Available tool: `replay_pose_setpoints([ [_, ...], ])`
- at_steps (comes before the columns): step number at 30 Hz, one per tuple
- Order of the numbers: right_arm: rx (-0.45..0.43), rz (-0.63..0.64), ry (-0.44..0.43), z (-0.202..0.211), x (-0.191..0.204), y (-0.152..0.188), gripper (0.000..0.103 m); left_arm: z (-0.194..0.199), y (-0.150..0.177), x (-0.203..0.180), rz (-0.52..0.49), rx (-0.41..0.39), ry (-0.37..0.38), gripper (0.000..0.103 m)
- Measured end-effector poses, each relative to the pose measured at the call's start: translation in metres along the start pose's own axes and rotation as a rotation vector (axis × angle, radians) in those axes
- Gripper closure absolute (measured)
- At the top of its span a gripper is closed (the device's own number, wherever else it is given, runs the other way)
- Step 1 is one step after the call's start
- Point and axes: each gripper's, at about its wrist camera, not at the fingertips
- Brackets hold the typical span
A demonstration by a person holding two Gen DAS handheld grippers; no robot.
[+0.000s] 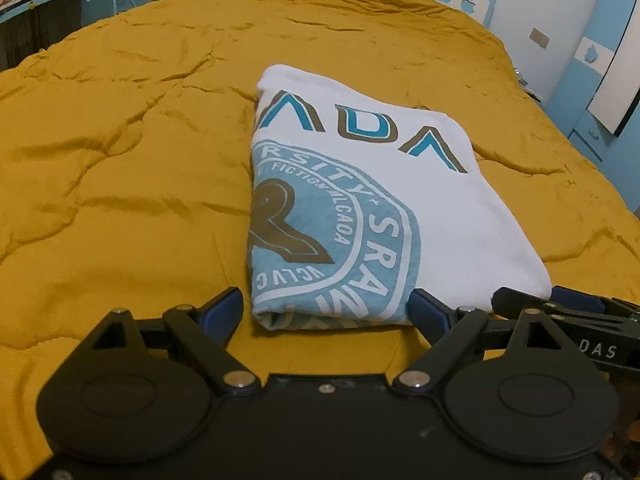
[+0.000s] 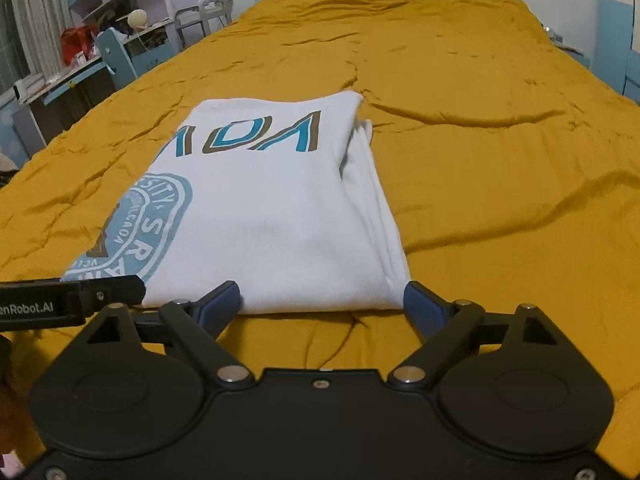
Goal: Fold small clothes
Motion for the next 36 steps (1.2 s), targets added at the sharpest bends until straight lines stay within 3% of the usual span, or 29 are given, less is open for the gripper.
replay_pose_setpoints([
  [4, -0.013, -0.037, -0.016, 0.011, -0.002, -0.007, 0.012, 0.012, -0.007, -0.007, -0.007, -0.016, -0.004, 0.009],
  [10, -0.127, -0.003, -0.003, 0.030, 0.007, -0.023, 0.012, 0.034, -0.025, -0.016, -0.019, -0.103, 0.009, 0.003],
  [16, -0.178, 0.038, 0.022, 0.006, 0.008, -0.050, 0.012, 0.010, -0.048, -0.010, 0.012, -0.106, -0.027, 0.002],
  [24, -0.036, 0.022, 0.101, -0.047, -0.007, -0.045, 0.012, -0.042, -0.037, 0.002, 0.050, 0.024, -0.065, 0.000],
  [28, -0.020, -0.085, 0.012, -0.045, -0.028, -0.048, 0.012, -0.039, -0.041, 0.007, 0.068, 0.013, -0.038, 0.002],
  [32, -0.138, -0.109, -0.056, -0.040, -0.040, -0.072, 0.012, -0.035, -0.055, 0.009, 0.069, -0.022, -0.024, 0.002],
  [36, -0.183, -0.078, -0.101, -0.064, -0.045, -0.105, 0.015, -0.039, -0.065, 0.007, 0.060, -0.038, -0.024, 0.002],
])
Point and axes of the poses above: each gripper's, at about its wrist camera, not at the fingertips, and z roughly against the way its jaws point, x to its left, y to its underside, and after that the axes turned 2 degrees about -x, right-handed
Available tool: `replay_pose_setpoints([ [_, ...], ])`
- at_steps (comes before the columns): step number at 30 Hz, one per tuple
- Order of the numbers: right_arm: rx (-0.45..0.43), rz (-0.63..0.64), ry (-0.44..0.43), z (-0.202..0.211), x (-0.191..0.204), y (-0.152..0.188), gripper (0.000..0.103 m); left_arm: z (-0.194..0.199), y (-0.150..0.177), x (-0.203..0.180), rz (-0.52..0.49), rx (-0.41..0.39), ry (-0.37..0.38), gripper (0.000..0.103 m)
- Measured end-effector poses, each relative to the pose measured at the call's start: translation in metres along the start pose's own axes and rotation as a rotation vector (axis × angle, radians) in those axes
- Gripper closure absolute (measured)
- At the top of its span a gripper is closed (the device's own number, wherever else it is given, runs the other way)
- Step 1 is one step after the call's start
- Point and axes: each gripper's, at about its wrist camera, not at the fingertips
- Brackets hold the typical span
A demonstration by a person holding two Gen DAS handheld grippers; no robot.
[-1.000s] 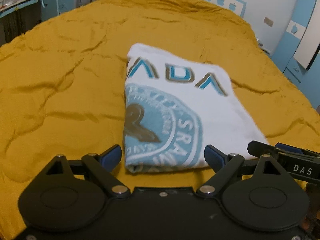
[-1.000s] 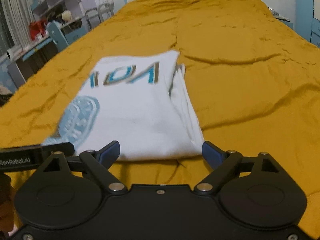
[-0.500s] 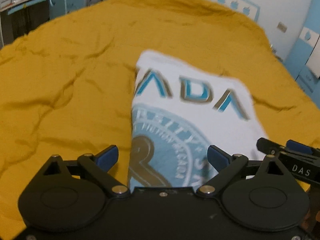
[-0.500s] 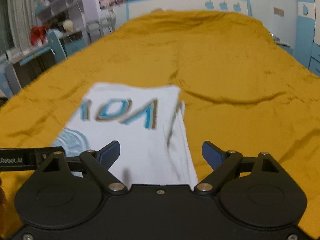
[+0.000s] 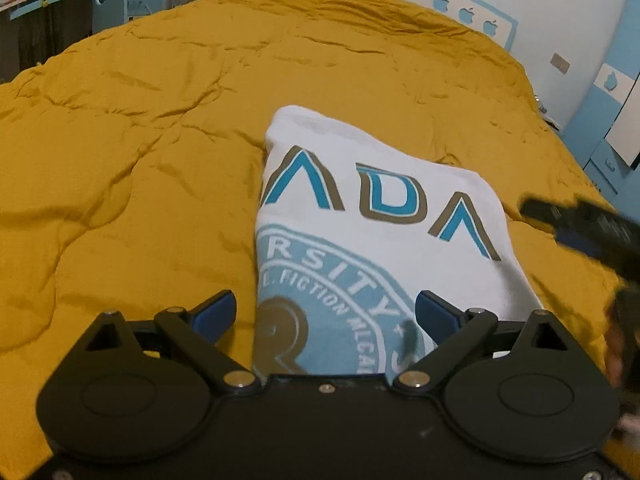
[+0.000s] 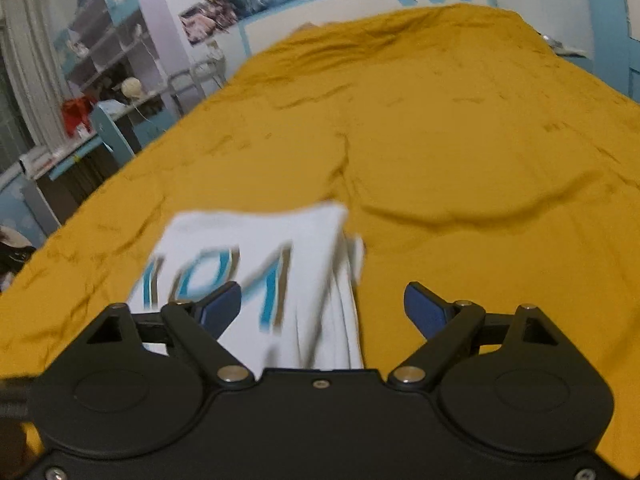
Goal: Fold small clothes
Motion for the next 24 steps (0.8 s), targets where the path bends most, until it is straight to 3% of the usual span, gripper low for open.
replay_pose_setpoints([
  [5, 0.064, 0.028, 0.005, -0.059, 0.000, -0.019, 0.042, -0.006, -0.003, -0.001, -0.001, 0.003, 0.002, 0.002],
  [8, 0.098, -0.021, 0.027, -0.081, -0.005, -0.019, 0.045, -0.009, -0.004, -0.001, -0.005, 0.014, 0.010, 0.002],
  [12, 0.089, -0.046, -0.006, -0.087, -0.004, -0.016, 0.091, -0.011, -0.003, -0.002, -0.004, 0.024, 0.014, 0.002],
  [16, 0.018, 0.023, 0.003, -0.076, 0.003, -0.027, 0.095, -0.011, -0.004, -0.001, 0.001, 0.007, 0.022, 0.001],
  [20, 0.133, 0.019, 0.031, -0.102, -0.007, -0.015, 0.095, -0.012, -0.010, 0.000, 0.018, -0.009, 0.024, 0.002],
  [22, 0.115, 0.003, 0.024, -0.095, -0.008, -0.016, 0.092, -0.008, -0.021, 0.001, 0.009, -0.052, 0.019, 0.002],
  [24, 0.099, -0.007, 0.010, -0.081, -0.007, -0.020, 0.082, -0.011, -0.035, 0.004, -0.004, -0.079, 0.001, 0.002],
])
Point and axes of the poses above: each gripper's, at about its wrist camera, not at the fingertips, and z roughly against the way its jaws point, x to its left, y to its underside, and after that the axes turned 2 degrees about -x, right-handed
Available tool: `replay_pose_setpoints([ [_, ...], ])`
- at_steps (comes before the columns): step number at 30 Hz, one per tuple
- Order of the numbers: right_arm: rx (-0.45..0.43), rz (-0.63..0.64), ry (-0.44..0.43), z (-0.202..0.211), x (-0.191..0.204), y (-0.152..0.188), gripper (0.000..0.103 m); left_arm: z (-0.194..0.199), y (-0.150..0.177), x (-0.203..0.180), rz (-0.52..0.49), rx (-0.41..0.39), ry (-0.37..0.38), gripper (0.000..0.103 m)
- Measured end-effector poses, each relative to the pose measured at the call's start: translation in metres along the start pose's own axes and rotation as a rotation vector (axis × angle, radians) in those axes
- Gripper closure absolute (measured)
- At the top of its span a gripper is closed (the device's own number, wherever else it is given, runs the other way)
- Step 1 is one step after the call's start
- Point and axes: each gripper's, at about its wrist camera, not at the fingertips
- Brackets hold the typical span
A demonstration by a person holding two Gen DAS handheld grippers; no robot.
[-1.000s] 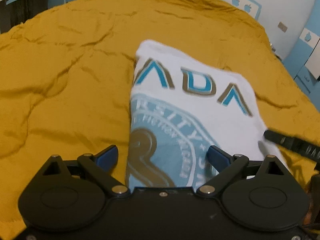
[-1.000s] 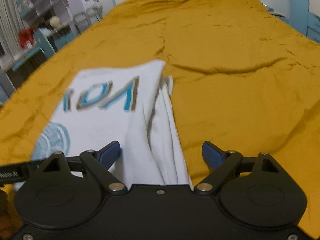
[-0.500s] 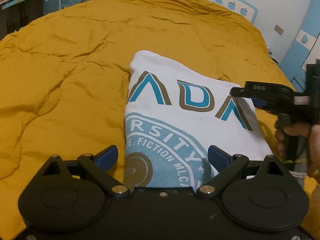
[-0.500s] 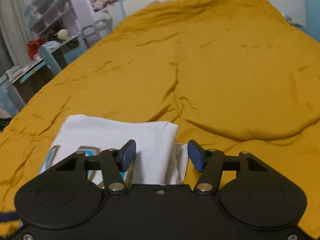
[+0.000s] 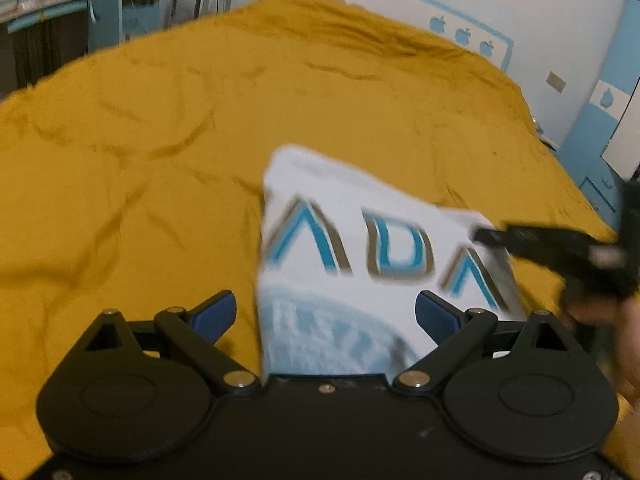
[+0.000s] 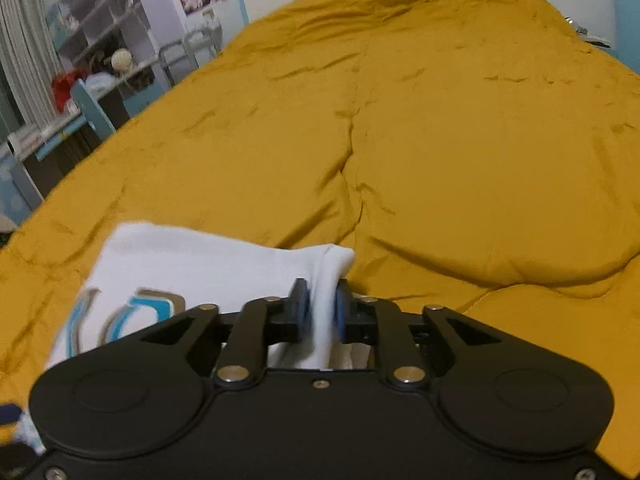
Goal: Fold small clothes
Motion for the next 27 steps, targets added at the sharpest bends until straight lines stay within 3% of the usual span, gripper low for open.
replay_pose_setpoints([
  [4, -0.013, 0.009, -0.032, 0.035, 0.005, 0.001, 0.078, -0.022, -0.019, 0.008, 0.020, 0.010, -0.030, 0.002],
  [6, 0.004, 0.019, -0.043, 0.042, 0.010, 0.008, 0.065, -0.034, -0.022, 0.010, 0.028, 0.027, -0.039, 0.002],
  [8, 0.037, 0.041, -0.044, 0.043, 0.013, 0.017, 0.061, -0.043, -0.022, 0.010, 0.032, 0.044, -0.039, 0.003],
  [10, 0.061, 0.055, -0.055, 0.037, 0.014, 0.023, 0.061, -0.052, -0.020, 0.008, 0.030, 0.065, -0.037, 0.010],
  [12, 0.081, 0.068, -0.052, 0.028, 0.015, 0.028, 0.064, -0.060, -0.017, 0.006, 0.031, 0.100, -0.027, 0.034],
  [13, 0.078, 0.066, -0.053, 0.026, 0.015, 0.028, 0.066, -0.063, -0.015, 0.006, 0.038, 0.110, -0.010, 0.036],
  [14, 0.076, 0.059, -0.055, 0.024, 0.015, 0.027, 0.075, -0.063, -0.014, 0.005, 0.038, 0.105, -0.017, 0.042],
  [15, 0.071, 0.056, -0.053, 0.026, 0.015, 0.027, 0.086, -0.063, -0.015, 0.005, 0.033, 0.099, -0.020, 0.053],
  [18, 0.030, 0.037, -0.056, 0.033, 0.017, 0.021, 0.090, -0.056, -0.020, 0.008, 0.067, 0.078, 0.013, 0.071],
  [22, 0.031, 0.017, -0.037, 0.030, 0.016, 0.019, 0.091, -0.054, -0.022, 0.019, 0.102, 0.077, 0.037, 0.069],
  [26, 0.056, 0.035, -0.028, 0.016, 0.013, 0.035, 0.092, -0.063, -0.013, 0.020, 0.081, 0.109, -0.002, 0.051],
  [27, 0.055, 0.036, -0.028, 0.019, 0.013, 0.034, 0.087, -0.059, -0.014, 0.020, 0.081, 0.111, -0.010, 0.045],
])
Point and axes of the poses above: each gripper's, at about its wrist camera, not at the fingertips, and z roughly against the way its jaws point, x to its left, y to its underside, and after that the axes turned 2 degrees about -x, right-handed
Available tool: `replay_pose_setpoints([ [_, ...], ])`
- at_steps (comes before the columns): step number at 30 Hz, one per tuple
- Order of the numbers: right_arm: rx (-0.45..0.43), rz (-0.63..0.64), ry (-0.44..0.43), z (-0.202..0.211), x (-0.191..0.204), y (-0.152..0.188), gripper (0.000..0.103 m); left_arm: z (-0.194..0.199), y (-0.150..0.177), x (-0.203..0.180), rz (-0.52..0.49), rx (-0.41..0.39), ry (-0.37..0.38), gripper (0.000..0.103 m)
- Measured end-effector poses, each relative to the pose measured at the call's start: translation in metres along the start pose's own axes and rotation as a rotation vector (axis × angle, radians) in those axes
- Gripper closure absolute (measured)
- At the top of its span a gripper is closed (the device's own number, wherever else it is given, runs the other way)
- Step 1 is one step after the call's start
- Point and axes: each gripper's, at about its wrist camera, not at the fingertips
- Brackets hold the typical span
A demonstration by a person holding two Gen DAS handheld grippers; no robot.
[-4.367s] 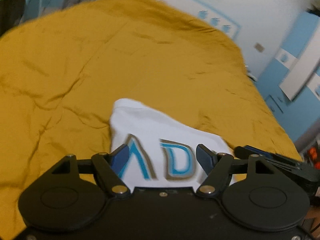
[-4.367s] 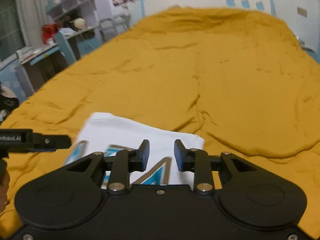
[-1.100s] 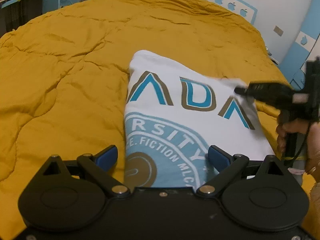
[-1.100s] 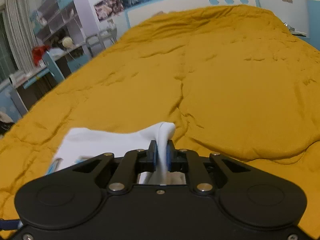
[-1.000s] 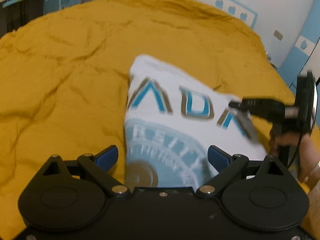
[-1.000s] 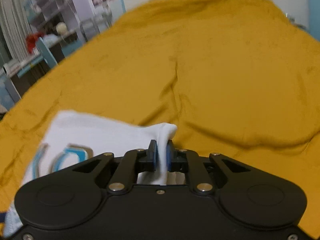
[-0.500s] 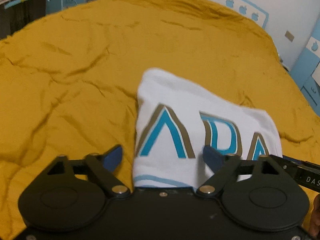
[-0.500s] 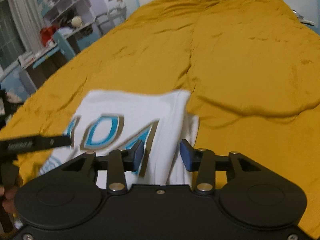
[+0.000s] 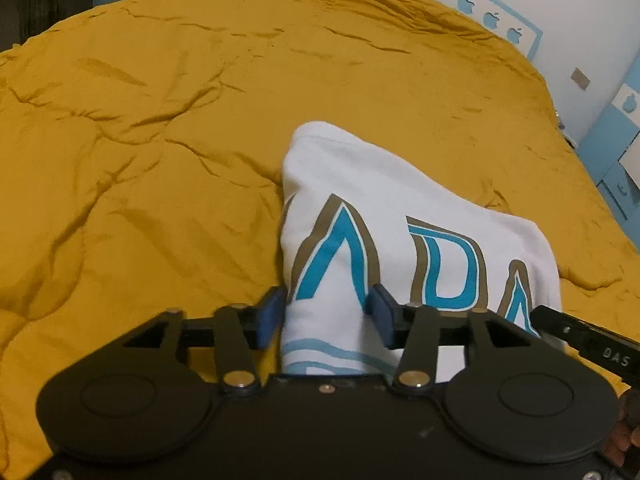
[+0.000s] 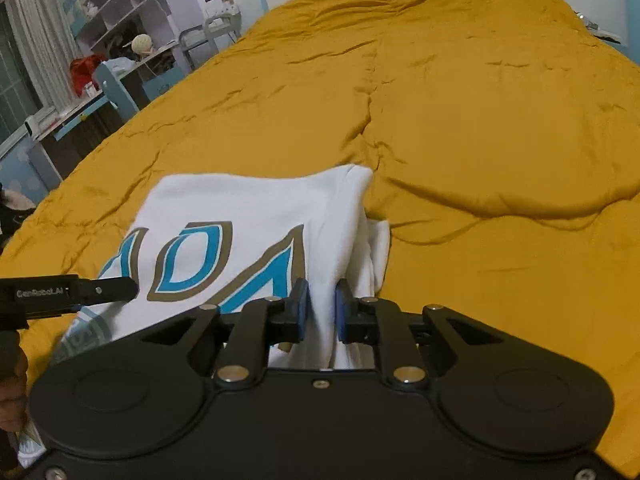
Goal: Fold small clothes
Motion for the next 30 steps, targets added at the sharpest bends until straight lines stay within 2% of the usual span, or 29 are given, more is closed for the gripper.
replay_pose_setpoints([
  [2, -0.009, -0.018, -0.013, 0.014, 0.000, -0.006, 0.075, 0.014, -0.002, -0.003, -0.022, 0.007, -0.013, 0.041],
  [5, -0.027, 0.014, -0.046, 0.046, 0.004, -0.007, 0.074, 0.047, 0.007, -0.003, -0.062, -0.023, -0.007, 0.033],
  [7, -0.023, 0.027, -0.071, 0.071, 0.006, 0.002, 0.068, 0.073, 0.025, -0.002, -0.057, -0.023, 0.015, 0.031],
  [8, -0.017, 0.023, -0.080, 0.082, 0.006, 0.009, 0.060, 0.084, 0.033, -0.001, -0.050, -0.021, 0.022, 0.031],
  [11, 0.008, 0.007, -0.078, 0.106, 0.002, 0.036, 0.058, 0.106, 0.060, 0.001, -0.021, 0.010, 0.033, 0.029],
  [15, 0.046, -0.049, -0.053, 0.115, -0.004, 0.068, 0.055, 0.107, 0.087, 0.006, 0.040, 0.081, 0.052, 0.030],
  [16, 0.052, -0.063, -0.052, 0.115, -0.005, 0.073, 0.055, 0.107, 0.091, 0.007, 0.054, 0.080, 0.057, 0.030],
  [17, 0.050, -0.057, -0.046, 0.114, -0.004, 0.076, 0.059, 0.107, 0.094, 0.008, 0.053, 0.073, 0.063, 0.036],
  [18, 0.037, -0.030, -0.017, 0.115, -0.002, 0.080, 0.080, 0.106, 0.096, 0.009, 0.047, 0.071, 0.073, 0.043],
  [19, 0.032, -0.006, 0.022, 0.115, -0.001, 0.081, 0.089, 0.105, 0.098, 0.009, 0.052, 0.082, 0.080, 0.044],
  [24, 0.035, -0.022, 0.047, 0.107, -0.007, 0.083, 0.089, 0.098, 0.107, 0.004, 0.001, 0.062, 0.043, 0.037],
  [25, 0.034, -0.015, 0.056, 0.109, -0.005, 0.082, 0.087, 0.101, 0.105, 0.002, -0.009, 0.058, 0.035, 0.034],
  [27, 0.024, -0.019, 0.081, 0.118, 0.000, 0.077, 0.060, 0.109, 0.099, -0.003, -0.024, 0.060, 0.011, 0.018],
  [28, 0.007, -0.018, 0.089, 0.125, 0.002, 0.075, 0.056, 0.115, 0.098, -0.005, -0.029, 0.049, 0.002, 0.016],
  [30, -0.021, -0.012, 0.091, 0.138, 0.008, 0.072, 0.038, 0.128, 0.096, -0.010, -0.042, 0.020, -0.005, 0.010],
])
Point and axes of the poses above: each gripper's, at about its wrist camera, not at the fingertips, and z roughly against the way its jaws point, x to its left, y to its underside, and after that the axes turned 2 degrees about -x, right-handed
